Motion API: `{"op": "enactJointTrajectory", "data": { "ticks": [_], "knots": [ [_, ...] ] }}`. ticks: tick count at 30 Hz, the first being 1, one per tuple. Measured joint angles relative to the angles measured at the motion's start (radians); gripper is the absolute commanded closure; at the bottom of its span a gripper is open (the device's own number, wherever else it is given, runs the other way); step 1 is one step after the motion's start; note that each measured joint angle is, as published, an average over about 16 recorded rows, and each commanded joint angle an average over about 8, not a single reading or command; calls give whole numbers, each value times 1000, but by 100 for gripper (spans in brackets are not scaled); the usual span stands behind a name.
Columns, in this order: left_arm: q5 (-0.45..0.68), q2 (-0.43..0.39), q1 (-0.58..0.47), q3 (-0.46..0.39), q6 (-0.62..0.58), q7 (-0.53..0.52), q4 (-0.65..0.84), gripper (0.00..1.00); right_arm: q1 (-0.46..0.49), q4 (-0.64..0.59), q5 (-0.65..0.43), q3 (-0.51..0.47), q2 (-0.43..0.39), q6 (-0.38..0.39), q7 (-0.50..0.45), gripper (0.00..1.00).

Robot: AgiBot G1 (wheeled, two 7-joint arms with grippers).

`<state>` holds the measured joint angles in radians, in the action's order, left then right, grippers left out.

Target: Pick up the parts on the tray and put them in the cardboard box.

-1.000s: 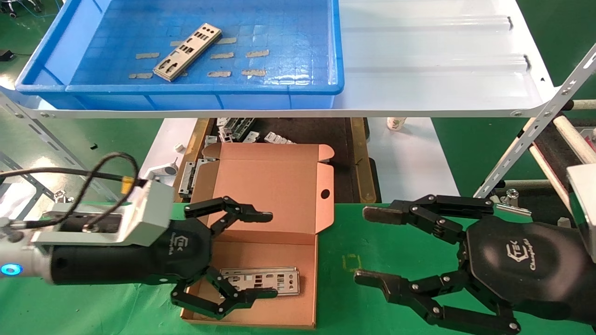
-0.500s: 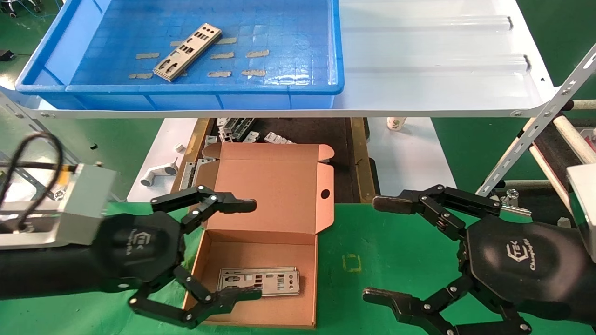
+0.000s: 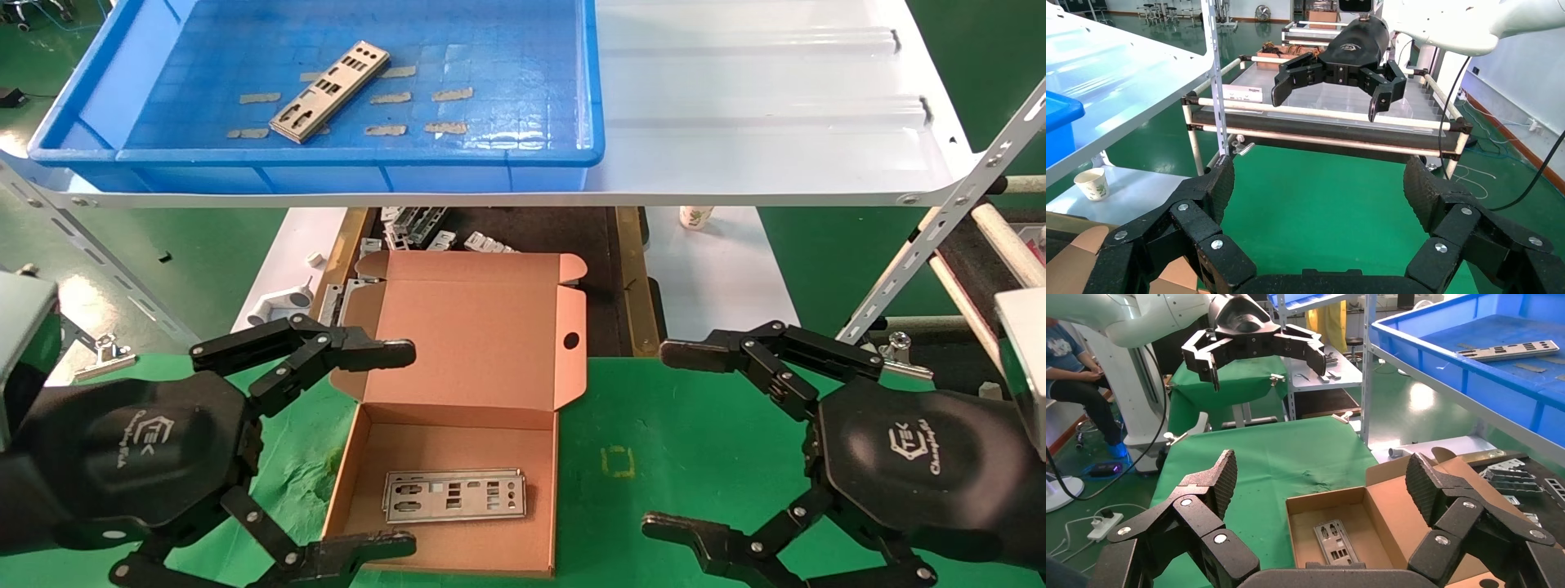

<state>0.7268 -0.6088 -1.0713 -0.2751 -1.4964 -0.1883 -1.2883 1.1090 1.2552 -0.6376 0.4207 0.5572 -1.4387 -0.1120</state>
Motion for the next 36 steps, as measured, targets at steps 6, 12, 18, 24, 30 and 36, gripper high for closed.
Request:
{"op": "enactJointTrajectory", "data": {
  "ticks": [6, 12, 18, 24, 30, 36],
  "knots": [
    [-7, 5, 7, 10, -1, -6, -9, 0, 0, 0, 0, 0, 0, 0, 0, 0],
    [-4, 3, 4, 5, -1, -3, -4, 0, 0, 0, 0, 0, 0, 0, 0, 0],
    [0, 0, 1, 1, 0, -1, 0, 0, 0, 0, 0, 0, 0, 0, 0, 0],
    [2, -1, -1, -2, 0, 0, 2, 0, 0, 0, 0, 0, 0, 0, 0, 0],
    [3, -2, -2, -4, 1, 1, 4, 0, 0, 0, 0, 0, 0, 0, 0, 0],
    [4, -2, -3, -5, 1, 1, 5, 0, 0, 0, 0, 0, 0, 0, 0, 0]
  ]
}}
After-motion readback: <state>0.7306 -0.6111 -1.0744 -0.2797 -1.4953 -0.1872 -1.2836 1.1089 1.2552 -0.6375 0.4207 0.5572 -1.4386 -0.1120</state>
